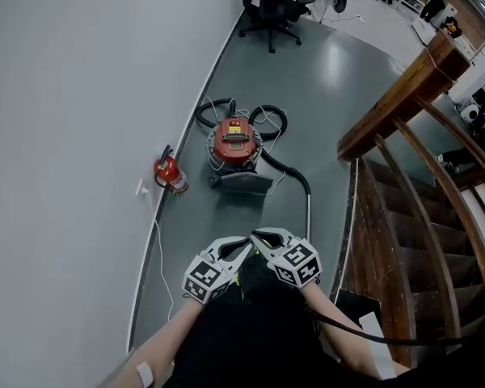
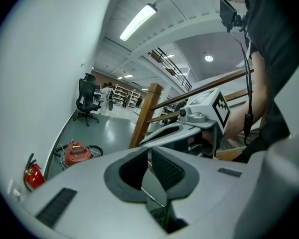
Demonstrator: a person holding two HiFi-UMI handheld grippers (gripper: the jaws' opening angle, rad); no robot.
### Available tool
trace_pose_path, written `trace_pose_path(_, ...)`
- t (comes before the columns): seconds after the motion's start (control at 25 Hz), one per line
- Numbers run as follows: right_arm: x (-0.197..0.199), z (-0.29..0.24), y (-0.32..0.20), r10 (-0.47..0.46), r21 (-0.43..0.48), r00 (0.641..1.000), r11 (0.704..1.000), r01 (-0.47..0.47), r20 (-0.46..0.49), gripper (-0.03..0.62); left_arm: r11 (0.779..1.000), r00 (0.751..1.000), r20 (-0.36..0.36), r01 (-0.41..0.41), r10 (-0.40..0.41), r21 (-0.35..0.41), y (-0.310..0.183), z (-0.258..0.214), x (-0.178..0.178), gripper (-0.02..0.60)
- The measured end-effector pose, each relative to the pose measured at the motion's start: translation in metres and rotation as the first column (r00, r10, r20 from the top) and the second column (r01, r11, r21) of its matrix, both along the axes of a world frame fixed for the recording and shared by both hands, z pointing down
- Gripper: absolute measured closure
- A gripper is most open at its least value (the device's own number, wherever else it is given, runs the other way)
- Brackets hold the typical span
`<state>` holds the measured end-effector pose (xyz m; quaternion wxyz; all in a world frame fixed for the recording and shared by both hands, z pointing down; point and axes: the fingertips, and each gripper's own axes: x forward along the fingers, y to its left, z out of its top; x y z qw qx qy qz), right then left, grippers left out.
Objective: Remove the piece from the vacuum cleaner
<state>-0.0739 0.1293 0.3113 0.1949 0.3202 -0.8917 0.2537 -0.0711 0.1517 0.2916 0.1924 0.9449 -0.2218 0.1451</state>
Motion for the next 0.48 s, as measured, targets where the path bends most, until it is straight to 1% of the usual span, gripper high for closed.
trace_pose_path(0.32, 0.024, 0.009, -0.031, -0.042, -0.03, 0.998, 0.999, 0.043, 0.039, 0.58, 1.0, 0.999, 0.047, 0.009, -0.007, -0.03, -0.033, 0.009, 0.024, 0.561)
trace_pose_path(0.48, 0.036, 0.013, -0.049, -0.084, -0.04, 0.995, 0.995, 0.086, 0.048, 0.58, 0.998, 0.997, 0.065, 0.052, -0.049, -0.042, -0.055, 0.013, 0.034, 0.561)
